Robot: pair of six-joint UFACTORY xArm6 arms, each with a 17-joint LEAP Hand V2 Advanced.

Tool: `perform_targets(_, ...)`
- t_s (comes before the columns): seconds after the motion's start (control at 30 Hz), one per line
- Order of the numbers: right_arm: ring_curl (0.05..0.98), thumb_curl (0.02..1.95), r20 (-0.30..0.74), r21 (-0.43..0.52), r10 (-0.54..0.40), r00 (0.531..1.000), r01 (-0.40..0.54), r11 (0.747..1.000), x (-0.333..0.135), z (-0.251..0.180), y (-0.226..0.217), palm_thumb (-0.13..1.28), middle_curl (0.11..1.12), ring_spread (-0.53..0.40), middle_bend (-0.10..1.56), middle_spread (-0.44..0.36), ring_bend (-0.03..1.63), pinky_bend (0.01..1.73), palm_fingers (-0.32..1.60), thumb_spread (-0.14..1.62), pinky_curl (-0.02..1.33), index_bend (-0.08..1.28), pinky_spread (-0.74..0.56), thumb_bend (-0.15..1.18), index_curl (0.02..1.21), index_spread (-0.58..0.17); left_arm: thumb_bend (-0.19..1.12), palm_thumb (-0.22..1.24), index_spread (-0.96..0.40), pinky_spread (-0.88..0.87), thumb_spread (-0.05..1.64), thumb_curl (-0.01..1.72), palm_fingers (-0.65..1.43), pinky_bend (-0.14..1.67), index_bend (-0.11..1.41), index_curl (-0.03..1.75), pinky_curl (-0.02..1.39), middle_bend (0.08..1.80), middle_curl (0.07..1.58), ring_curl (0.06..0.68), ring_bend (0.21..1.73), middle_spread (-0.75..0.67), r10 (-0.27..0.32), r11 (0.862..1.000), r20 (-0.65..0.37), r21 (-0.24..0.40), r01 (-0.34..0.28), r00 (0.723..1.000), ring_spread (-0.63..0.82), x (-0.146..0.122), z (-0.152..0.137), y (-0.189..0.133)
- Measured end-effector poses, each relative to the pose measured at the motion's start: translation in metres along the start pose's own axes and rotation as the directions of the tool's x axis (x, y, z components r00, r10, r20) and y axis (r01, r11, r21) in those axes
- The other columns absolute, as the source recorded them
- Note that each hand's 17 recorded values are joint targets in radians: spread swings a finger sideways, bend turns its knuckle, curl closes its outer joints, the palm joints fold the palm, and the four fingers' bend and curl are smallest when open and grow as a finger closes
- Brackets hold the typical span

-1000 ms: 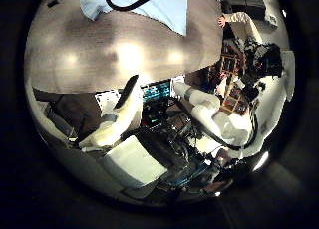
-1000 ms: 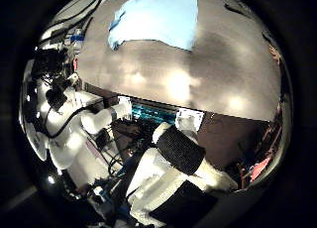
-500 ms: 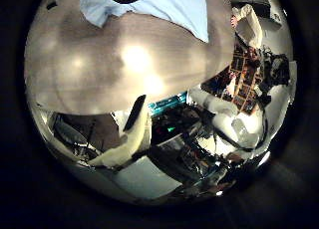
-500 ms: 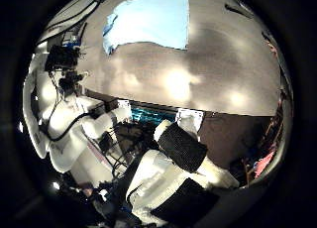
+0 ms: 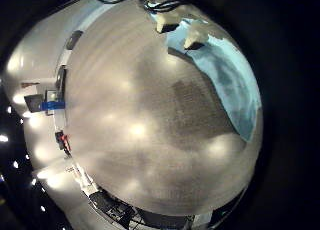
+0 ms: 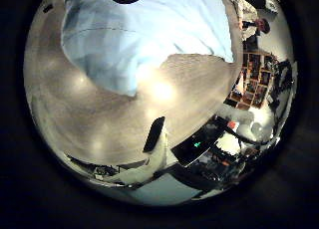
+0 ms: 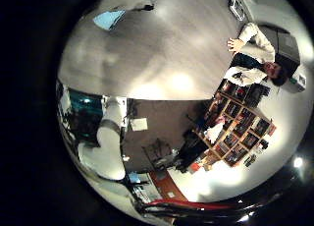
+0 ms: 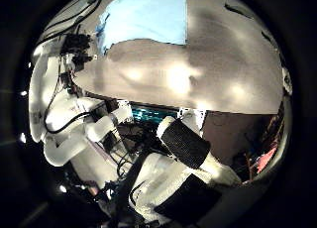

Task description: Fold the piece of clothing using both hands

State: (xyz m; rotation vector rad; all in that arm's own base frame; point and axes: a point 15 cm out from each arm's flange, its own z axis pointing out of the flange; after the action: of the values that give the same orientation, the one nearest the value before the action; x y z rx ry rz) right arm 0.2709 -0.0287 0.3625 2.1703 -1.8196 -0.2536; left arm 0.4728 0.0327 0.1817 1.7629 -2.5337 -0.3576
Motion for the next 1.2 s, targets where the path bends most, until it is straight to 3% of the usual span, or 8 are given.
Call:
perform_targets(0.27, 0.219, 0.28, -0.010, 0.020, -0.018, 1.000, 0.018, 1.000, -0.001, 0.010, -0.034, 0.47, 0.37, -0.051, 0.35, -0.070, 0.72, 0.71, 0.26, 1.32, 0.12, 0.15, 0.21, -0.01, 0.28, -0.377, -0.03, 0.22, -0.07, 0.40, 0.93, 0.32, 0.10, 0.38, 0.19, 0.34, 0.34, 0.21, 0.32, 0.201, 0.59, 0.18, 0.020, 0.998, -0.038, -0.058, -0.022, 0.999, 0.41, 0.013, 0.007, 0.001)
perform_targets(0.6, 0.209, 0.28, 0.027, 0.036, -0.041, 0.999, 0.040, 0.999, -0.012, 0.039, -0.103, 0.38, 0.36, 0.014, 0.32, -0.003, 0.66, 0.74, 0.14, 1.24, 0.14, 0.15, 0.24, -0.02, 0.27, -0.328, -0.03, 0.23, -0.06, 0.38, 0.92, 0.32, 0.14, 0.34, 0.18, 0.37, 0.33, 0.18, 0.34, 0.195, 0.56, 0.13, 0.012, 0.999, -0.044, -0.049, -0.014, 0.999, 0.37, 0.016, -0.010, 0.005)
perform_targets(0.73, 0.212, 0.29, 0.040, 0.080, -0.037, 0.999, 0.033, 0.996, -0.018, 0.048, -0.132, 0.36, 0.36, 0.036, 0.31, 0.010, 0.66, 0.74, 0.13, 1.19, 0.15, 0.15, 0.26, -0.03, 0.27, -0.318, -0.02, 0.25, -0.07, 0.38, 0.93, 0.32, 0.16, 0.32, 0.19, 0.38, 0.33, 0.19, 0.34, 0.195, 0.55, 0.13, 0.010, 0.999, -0.046, -0.050, -0.012, 0.999, 0.36, 0.017, -0.007, 0.003)
perform_targets(1.03, 0.222, 0.30, 0.039, 0.064, -0.034, 0.999, 0.031, 0.997, -0.030, 0.081, -0.167, 0.33, 0.36, 0.050, 0.31, 0.025, 0.67, 0.72, 0.15, 1.11, 0.15, 0.15, 0.26, -0.03, 0.27, -0.243, -0.03, 0.30, -0.08, 0.34, 0.96, 0.33, 0.23, 0.28, 0.20, 0.41, 0.32, 0.19, 0.35, 0.192, 0.52, 0.09, -0.003, 0.996, -0.060, -0.089, -0.003, 0.998, 0.30, 0.025, -0.002, 0.006)
perform_targets(1.2, 0.227, 0.31, 0.028, 0.133, -0.040, 0.999, 0.036, 0.990, -0.032, 0.083, -0.193, 0.34, 0.37, 0.031, 0.32, 0.013, 0.67, 0.70, 0.18, 1.08, 0.15, 0.16, 0.24, -0.02, 0.28, -0.220, -0.03, 0.31, -0.08, 0.32, 0.96, 0.33, 0.27, 0.25, 0.20, 0.43, 0.31, 0.20, 0.36, 0.187, 0.51, 0.06, -0.006, 0.995, -0.062, -0.096, 0.000, 0.998, 0.28, 0.024, 0.000, 0.003)
